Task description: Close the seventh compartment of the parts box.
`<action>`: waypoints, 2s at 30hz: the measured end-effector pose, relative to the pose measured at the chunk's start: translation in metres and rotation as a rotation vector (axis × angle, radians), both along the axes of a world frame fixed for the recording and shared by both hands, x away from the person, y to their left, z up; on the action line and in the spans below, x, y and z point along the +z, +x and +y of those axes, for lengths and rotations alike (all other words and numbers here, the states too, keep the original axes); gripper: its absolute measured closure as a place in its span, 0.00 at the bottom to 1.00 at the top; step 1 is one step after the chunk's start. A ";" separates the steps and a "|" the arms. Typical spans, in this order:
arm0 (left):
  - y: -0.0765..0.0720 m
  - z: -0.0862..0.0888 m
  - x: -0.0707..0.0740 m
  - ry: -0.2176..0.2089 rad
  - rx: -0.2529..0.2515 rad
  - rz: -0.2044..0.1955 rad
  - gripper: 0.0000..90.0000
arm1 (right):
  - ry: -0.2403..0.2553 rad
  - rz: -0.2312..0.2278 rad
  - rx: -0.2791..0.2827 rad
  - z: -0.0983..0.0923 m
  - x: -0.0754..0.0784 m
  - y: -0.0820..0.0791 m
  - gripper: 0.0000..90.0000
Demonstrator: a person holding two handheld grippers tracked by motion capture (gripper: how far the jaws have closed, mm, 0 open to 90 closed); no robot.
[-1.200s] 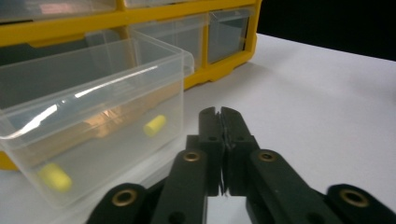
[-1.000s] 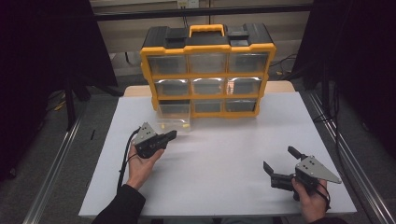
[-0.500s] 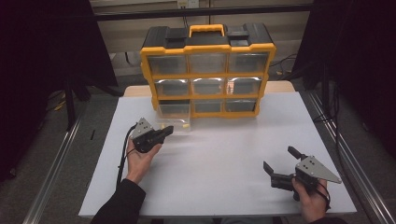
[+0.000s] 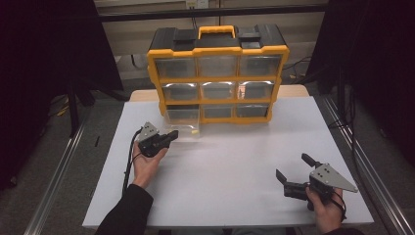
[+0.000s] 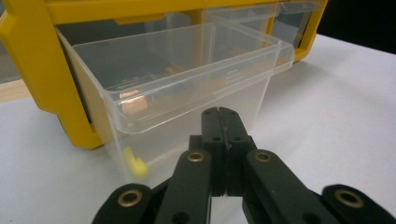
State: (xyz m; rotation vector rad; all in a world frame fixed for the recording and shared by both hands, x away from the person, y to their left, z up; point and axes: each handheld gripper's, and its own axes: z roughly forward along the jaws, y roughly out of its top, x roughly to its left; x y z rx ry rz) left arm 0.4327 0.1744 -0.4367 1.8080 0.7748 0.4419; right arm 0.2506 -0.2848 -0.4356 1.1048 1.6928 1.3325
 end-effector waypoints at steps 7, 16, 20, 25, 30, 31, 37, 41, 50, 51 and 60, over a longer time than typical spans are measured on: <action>0.005 -0.005 0.002 0.009 0.011 -0.012 1.00 | 0.000 0.000 0.001 0.000 0.000 0.000 0.00; 0.007 -0.008 0.002 0.007 0.019 -0.017 1.00 | -0.001 0.002 -0.001 0.000 0.000 0.000 0.00; 0.008 -0.008 0.001 0.015 0.008 -0.020 1.00 | -0.001 0.001 -0.002 0.000 0.000 0.000 0.00; 0.009 -0.009 0.002 0.021 0.009 -0.021 1.00 | -0.001 0.000 -0.001 0.000 0.000 0.000 0.00; 0.010 -0.011 0.003 0.035 0.008 -0.031 1.00 | -0.002 -0.001 -0.001 0.000 0.000 0.000 0.00; 0.010 -0.012 0.003 0.028 0.008 -0.028 1.00 | -0.002 -0.001 -0.001 0.000 0.000 0.000 0.00; 0.013 -0.013 0.004 0.045 0.012 -0.031 1.00 | -0.002 -0.001 -0.001 0.000 0.000 0.000 0.00; 0.015 -0.014 0.004 0.041 0.016 -0.029 1.00 | -0.002 -0.001 -0.002 0.000 0.000 0.000 0.00; 0.019 -0.015 0.004 0.050 0.023 -0.035 1.00 | 0.000 -0.002 -0.001 0.000 0.000 -0.001 0.00; 0.019 -0.016 0.003 0.041 0.026 -0.029 1.00 | 0.000 -0.002 -0.001 0.000 0.000 -0.001 0.00; 0.022 -0.016 0.004 0.055 0.025 -0.034 1.00 | 0.000 -0.002 -0.001 0.000 0.000 0.000 0.00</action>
